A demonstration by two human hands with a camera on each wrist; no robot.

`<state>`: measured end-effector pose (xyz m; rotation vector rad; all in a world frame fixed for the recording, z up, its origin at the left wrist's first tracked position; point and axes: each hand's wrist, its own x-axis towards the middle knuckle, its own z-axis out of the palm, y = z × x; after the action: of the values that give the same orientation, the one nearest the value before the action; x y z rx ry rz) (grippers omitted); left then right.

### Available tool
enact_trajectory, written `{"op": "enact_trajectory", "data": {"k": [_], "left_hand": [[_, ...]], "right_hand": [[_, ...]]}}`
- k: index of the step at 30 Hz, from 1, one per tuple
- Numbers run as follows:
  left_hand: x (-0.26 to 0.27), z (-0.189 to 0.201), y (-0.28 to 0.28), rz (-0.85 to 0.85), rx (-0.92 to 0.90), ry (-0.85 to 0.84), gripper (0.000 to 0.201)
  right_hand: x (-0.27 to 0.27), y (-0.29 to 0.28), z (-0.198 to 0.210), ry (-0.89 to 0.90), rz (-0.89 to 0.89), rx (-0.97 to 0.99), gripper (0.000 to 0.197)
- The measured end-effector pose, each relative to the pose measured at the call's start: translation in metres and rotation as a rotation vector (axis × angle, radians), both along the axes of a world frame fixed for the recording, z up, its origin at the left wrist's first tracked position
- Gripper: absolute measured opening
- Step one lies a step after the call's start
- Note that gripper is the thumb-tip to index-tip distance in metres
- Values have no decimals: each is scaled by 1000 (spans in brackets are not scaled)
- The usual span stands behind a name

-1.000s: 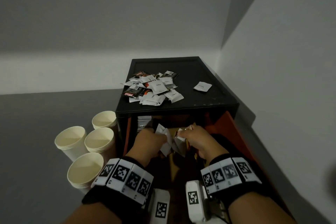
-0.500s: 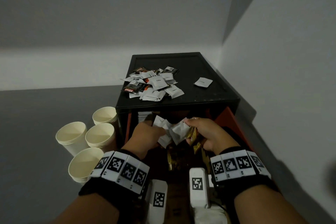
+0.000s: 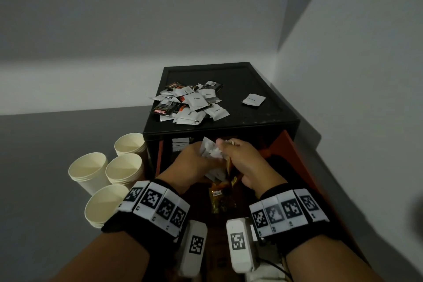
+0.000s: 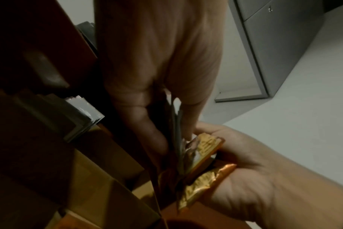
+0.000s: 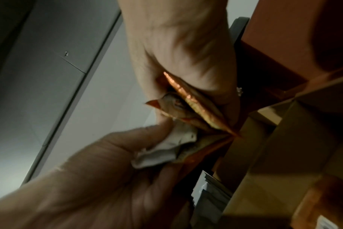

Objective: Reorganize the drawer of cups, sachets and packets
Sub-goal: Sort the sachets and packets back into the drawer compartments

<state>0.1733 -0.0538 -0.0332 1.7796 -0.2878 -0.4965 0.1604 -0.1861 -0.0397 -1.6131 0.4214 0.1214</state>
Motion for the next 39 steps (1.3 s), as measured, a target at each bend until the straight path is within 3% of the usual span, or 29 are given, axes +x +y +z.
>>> {"op": "enact_trajectory", "data": {"k": [5,9,14,19,21,23,25,28,35,39], "left_hand": [[8,1,10,164,-78,63,23],[13,5,17,200,-110,75,13],[14,6,19,217,-117,81,11],[14,8,21,232,-129,93,14],[13,9,20,235,-135,99,13],[13,9,20,235,-134,99,16],[12,9,20,240,-130,105,18],[12,9,21,245,-136,115,19],[13,10,22,261,-156,139,13],[13,8,22,271,-154,119,12]], "right_hand": [[-3,-16,10,40,-89,259,16],[-9,-28,14,44,-21,357,21],[-10,-32,14,41,5,240,24],[-4,-36,8,104,16,-61,58],[0,-37,5,119,-3,-44,70],[4,-37,3,128,-42,117,74],[1,-34,6,134,-57,220,59],[-2,-30,4,98,-21,66,20],[-2,-28,-6,-6,14,-209,15],[-2,-29,-6,-100,-63,-189,9]]}}
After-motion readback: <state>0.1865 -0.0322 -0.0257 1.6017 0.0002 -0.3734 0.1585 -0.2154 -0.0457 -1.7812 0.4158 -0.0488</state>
